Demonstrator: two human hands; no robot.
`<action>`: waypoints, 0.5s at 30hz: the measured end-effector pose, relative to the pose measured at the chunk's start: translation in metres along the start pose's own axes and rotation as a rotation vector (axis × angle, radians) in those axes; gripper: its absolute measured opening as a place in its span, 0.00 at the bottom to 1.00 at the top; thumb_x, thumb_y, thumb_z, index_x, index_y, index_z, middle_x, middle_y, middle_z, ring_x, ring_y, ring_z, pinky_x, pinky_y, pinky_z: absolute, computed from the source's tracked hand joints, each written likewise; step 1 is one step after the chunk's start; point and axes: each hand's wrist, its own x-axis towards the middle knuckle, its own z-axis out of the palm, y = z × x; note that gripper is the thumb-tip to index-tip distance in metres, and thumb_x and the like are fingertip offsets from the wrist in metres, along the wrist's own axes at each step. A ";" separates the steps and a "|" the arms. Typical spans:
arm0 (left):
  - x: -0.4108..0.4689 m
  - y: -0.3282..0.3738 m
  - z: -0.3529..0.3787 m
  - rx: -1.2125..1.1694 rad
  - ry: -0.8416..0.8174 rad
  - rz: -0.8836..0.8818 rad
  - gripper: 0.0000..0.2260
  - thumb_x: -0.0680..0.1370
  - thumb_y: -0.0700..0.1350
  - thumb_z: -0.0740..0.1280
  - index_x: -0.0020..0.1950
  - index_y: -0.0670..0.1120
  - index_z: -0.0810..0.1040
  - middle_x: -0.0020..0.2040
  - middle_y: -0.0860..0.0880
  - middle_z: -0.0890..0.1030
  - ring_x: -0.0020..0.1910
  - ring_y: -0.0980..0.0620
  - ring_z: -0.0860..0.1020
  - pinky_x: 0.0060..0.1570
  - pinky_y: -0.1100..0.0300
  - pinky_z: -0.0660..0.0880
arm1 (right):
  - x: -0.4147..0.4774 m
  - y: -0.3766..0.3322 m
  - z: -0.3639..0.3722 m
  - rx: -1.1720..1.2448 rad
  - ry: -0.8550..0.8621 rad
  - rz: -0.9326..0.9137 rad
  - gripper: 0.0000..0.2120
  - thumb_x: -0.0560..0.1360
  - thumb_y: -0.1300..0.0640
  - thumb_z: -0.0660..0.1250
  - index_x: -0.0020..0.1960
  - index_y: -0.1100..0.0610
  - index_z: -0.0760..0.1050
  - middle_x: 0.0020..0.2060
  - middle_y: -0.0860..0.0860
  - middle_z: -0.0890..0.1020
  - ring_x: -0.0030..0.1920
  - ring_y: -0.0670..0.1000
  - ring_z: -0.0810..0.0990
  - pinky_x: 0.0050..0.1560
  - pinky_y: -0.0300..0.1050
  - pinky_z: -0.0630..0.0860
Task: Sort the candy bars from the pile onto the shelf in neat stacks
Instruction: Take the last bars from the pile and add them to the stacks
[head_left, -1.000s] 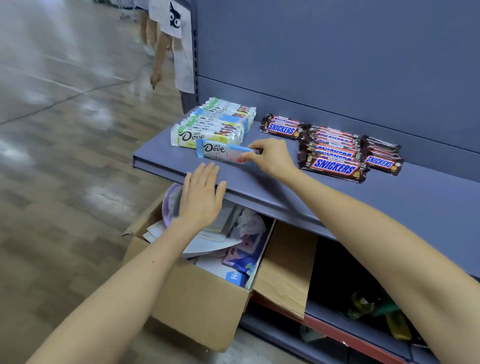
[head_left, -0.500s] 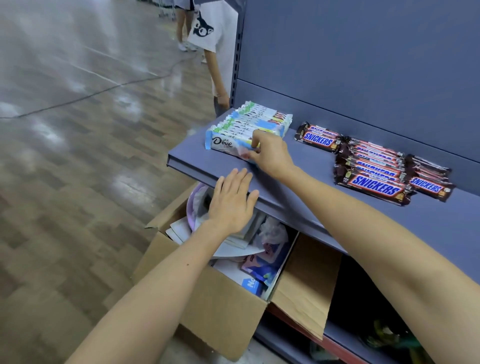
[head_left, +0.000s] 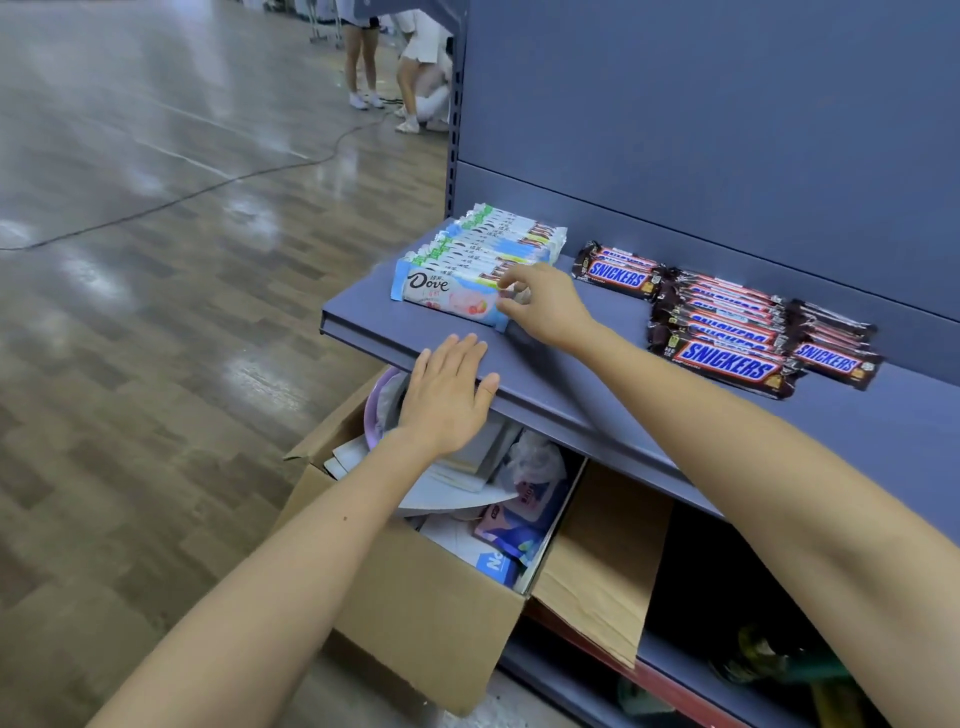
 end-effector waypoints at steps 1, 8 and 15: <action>0.002 0.001 -0.004 -0.023 0.013 0.000 0.22 0.82 0.52 0.51 0.74 0.44 0.60 0.75 0.47 0.60 0.76 0.48 0.55 0.73 0.52 0.49 | -0.004 0.005 -0.004 -0.006 0.008 -0.003 0.14 0.75 0.58 0.65 0.59 0.58 0.75 0.58 0.60 0.74 0.56 0.57 0.75 0.57 0.40 0.67; 0.023 0.045 -0.021 -0.114 0.226 0.065 0.16 0.78 0.45 0.61 0.64 0.41 0.73 0.63 0.42 0.75 0.65 0.43 0.68 0.64 0.53 0.62 | -0.047 0.050 -0.043 -0.066 0.052 -0.004 0.13 0.74 0.61 0.64 0.58 0.61 0.76 0.57 0.60 0.74 0.53 0.58 0.78 0.59 0.43 0.67; 0.066 0.174 0.012 -0.202 0.118 0.349 0.16 0.76 0.45 0.60 0.62 0.41 0.74 0.62 0.44 0.76 0.63 0.42 0.71 0.61 0.54 0.65 | -0.129 0.144 -0.113 -0.138 0.136 0.208 0.10 0.74 0.61 0.65 0.54 0.60 0.78 0.51 0.58 0.78 0.52 0.56 0.76 0.44 0.38 0.61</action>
